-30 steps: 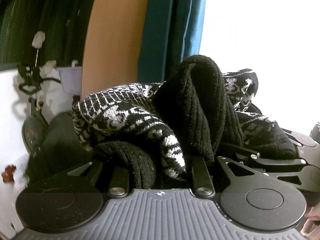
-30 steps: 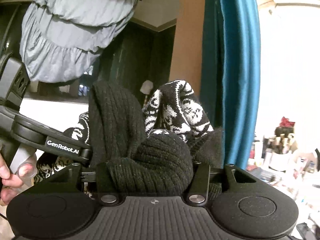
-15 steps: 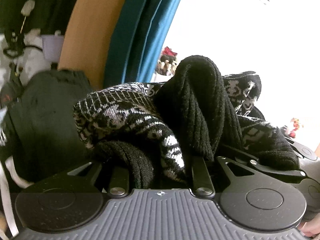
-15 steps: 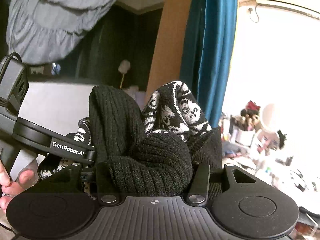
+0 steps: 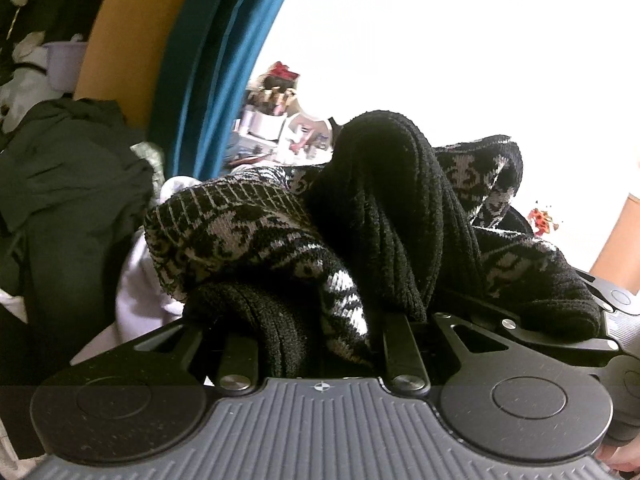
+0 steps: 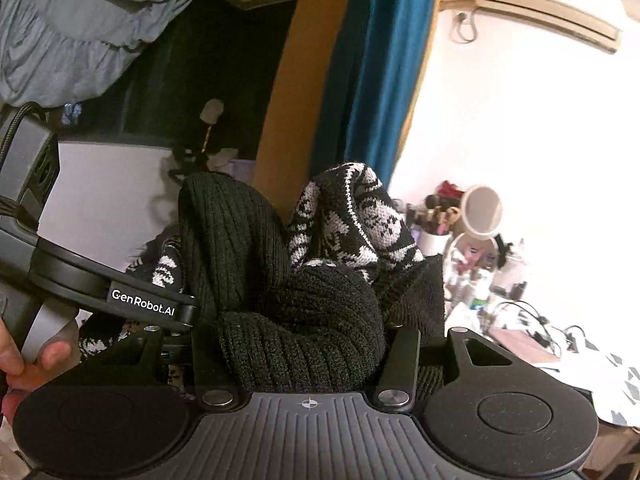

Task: Fold clothes
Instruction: 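Hold the bundle with both grippers side by side and lift it off the pile, then carry the bundle with both grippers over to the patterned white table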

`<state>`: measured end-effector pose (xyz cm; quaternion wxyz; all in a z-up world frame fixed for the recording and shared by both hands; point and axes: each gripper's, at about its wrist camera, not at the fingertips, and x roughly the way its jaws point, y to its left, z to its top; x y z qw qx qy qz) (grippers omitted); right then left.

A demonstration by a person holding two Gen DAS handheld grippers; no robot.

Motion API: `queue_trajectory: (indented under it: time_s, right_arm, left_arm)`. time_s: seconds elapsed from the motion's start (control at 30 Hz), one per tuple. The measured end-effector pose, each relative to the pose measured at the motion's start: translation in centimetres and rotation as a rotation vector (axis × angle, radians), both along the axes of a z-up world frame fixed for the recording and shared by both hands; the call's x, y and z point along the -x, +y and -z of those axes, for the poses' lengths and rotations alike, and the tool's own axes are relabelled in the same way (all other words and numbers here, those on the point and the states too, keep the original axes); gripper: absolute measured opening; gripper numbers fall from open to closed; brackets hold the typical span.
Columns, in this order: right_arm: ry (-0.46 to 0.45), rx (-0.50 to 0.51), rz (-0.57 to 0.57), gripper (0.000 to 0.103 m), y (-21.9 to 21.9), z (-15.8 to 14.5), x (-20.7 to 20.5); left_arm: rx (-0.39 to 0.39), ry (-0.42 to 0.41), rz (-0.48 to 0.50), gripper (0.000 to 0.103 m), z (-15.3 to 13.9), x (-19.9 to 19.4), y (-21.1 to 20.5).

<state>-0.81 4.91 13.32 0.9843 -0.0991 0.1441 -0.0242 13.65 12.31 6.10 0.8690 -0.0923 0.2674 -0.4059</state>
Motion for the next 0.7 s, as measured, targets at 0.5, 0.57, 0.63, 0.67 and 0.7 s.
queue_trajectory:
  time_s: [0.5, 0.57, 0.63, 0.67, 0.7]
  right_arm:
    - [-0.077, -0.014, 0.031, 0.044, -18.9, 1.4, 10.5]
    - [-0.091, -0.027, 0.038, 0.044, -22.6, 1.6, 12.4]
    - [-0.100, -0.032, 0.047, 0.044, -26.1, 1.7, 14.2]
    - [-0.098, -0.033, 0.054, 0.044, -27.6, 1.7, 15.0]
    - [-0.092, -0.033, 0.064, 0.044, -29.1, 1.7, 15.9]
  left_arm:
    - [-0.046, -0.048, 0.054, 0.021, -0.5, 7.7, -18.0]
    - [-0.060, -0.066, 0.065, 0.021, -0.7, 9.3, -21.7]
    - [-0.069, -0.081, 0.074, 0.021, -0.6, 11.0, -25.5]
    - [-0.070, -0.081, 0.079, 0.021, -0.5, 11.8, -27.4]
    - [-0.071, -0.076, 0.087, 0.021, -0.5, 12.5, -29.2]
